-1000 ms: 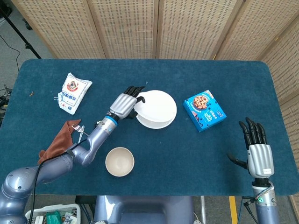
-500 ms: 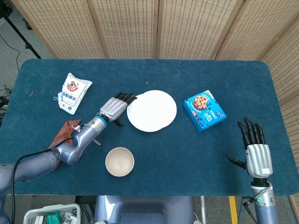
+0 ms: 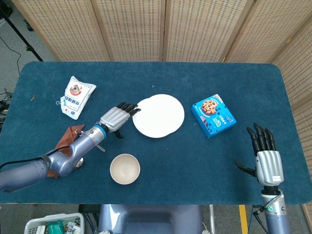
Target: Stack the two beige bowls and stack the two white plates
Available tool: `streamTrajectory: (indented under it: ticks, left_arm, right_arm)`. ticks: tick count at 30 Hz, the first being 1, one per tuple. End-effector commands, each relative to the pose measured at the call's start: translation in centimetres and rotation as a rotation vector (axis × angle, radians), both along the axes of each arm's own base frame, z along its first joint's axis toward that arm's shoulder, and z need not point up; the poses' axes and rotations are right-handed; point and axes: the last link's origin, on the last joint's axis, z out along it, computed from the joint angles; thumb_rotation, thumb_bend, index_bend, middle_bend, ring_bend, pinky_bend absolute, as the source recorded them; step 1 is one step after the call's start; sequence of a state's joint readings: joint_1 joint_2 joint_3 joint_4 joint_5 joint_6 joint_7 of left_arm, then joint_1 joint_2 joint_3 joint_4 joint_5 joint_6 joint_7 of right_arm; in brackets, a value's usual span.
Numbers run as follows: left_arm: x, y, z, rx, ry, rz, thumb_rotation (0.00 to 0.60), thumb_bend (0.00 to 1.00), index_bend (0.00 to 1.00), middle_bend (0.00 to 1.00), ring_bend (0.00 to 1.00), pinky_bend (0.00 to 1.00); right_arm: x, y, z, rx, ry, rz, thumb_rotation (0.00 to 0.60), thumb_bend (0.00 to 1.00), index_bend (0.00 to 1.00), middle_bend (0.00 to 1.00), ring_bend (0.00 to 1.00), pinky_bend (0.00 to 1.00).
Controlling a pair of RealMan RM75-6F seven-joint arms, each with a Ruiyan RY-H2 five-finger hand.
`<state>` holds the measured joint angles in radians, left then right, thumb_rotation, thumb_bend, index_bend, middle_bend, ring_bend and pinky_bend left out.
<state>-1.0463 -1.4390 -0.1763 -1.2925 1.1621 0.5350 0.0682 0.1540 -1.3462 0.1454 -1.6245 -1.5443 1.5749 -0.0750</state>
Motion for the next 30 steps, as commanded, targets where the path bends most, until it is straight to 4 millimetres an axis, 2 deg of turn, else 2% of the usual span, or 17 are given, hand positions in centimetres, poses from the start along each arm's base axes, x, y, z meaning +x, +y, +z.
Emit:
streamTrajectory:
  ticks: [1, 5, 9, 13, 19, 30]
  left_arm:
    - [-0.4, -1.0, 0.8, -0.016, 0.013, -0.025, 0.6, 0.1, 0.12, 0.0, 0.0, 0.0]
    - [-0.5, -2.0, 1.0, -0.041, 0.016, -0.043, 0.6, 0.11, 0.2, 0.0, 0.0, 0.04]
    - [-0.9, -2.3, 1.1, -0.048, 0.038, -0.054, 0.6, 0.12, 0.32, 0.03, 0.09, 0.14]
    - [-1.5, -2.4, 0.7, -0.062, 0.061, -0.043, 0.6, 0.13, 0.4, 0.1, 0.15, 0.19]
    - [-1.8, -2.5, -0.2, -0.082, 0.087, -0.036, 0.6, 0.14, 0.44, 0.12, 0.19, 0.23]
    - [-0.5, -2.5, -3.2, -0.114, 0.097, -0.039, 0.6, 0.14, 0.44, 0.13, 0.19, 0.23]
  right_arm:
    - [0.0, 0.0, 0.0, 0.0, 0.0, 0.0, 0.6, 0.0, 0.0, 0.0, 0.0, 0.0]
    - [0.0, -0.1, -0.2, 0.002, 0.003, -0.002, 0.6, 0.0, 0.0, 0.0, 0.0, 0.0]
    - [0.0, -0.1, -0.2, 0.003, 0.003, -0.004, 0.6, 0.0, 0.0, 0.0, 0.0, 0.0]
    - [0.0, -0.1, -0.2, 0.002, 0.005, -0.005, 0.6, 0.0, 0.0, 0.0, 0.0, 0.0]
    - [0.0, -0.1, -0.2, 0.002, 0.004, -0.007, 0.6, 0.0, 0.0, 0.0, 0.0, 0.0]
    - [-0.1, -0.1, -0.3, 0.006, 0.008, -0.01, 0.6, 0.0, 0.0, 0.0, 0.0, 0.0]
